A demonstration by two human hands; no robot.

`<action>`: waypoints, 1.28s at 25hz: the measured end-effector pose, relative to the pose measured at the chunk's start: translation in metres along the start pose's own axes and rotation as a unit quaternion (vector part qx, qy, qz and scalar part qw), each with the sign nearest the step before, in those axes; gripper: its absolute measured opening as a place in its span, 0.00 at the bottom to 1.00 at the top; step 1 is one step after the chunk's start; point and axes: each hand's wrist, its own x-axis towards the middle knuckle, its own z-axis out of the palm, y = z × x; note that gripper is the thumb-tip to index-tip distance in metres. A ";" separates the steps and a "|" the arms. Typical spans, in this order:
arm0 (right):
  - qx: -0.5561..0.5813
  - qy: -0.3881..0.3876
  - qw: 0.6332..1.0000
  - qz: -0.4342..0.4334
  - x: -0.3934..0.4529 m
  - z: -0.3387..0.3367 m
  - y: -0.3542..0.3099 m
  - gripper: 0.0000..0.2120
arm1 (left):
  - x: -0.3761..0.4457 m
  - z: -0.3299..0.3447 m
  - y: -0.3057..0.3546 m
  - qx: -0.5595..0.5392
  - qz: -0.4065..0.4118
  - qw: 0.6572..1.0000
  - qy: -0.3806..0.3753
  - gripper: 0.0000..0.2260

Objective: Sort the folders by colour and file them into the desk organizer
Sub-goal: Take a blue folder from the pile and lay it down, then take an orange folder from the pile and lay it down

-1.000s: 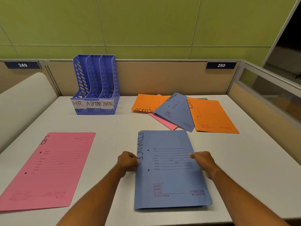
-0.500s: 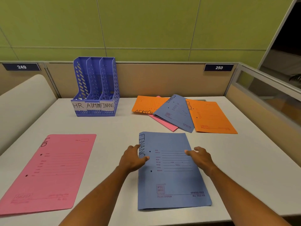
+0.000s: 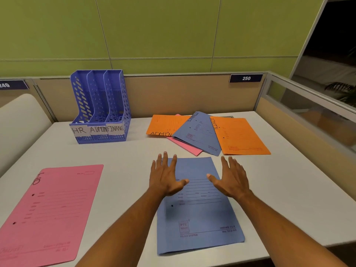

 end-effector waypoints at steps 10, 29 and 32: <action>-0.008 -0.001 1.000 0.023 0.074 0.009 0.077 0.48 | 0.086 0.026 0.079 0.014 0.019 0.999 -0.031 0.45; 0.046 -0.062 0.997 0.020 0.189 0.047 0.191 0.47 | 0.249 0.072 0.206 -0.235 -0.057 0.966 -0.091 0.30; 0.050 -0.041 0.998 0.016 0.187 0.050 0.193 0.46 | 0.260 0.070 0.216 -0.317 -0.106 0.939 -0.078 0.24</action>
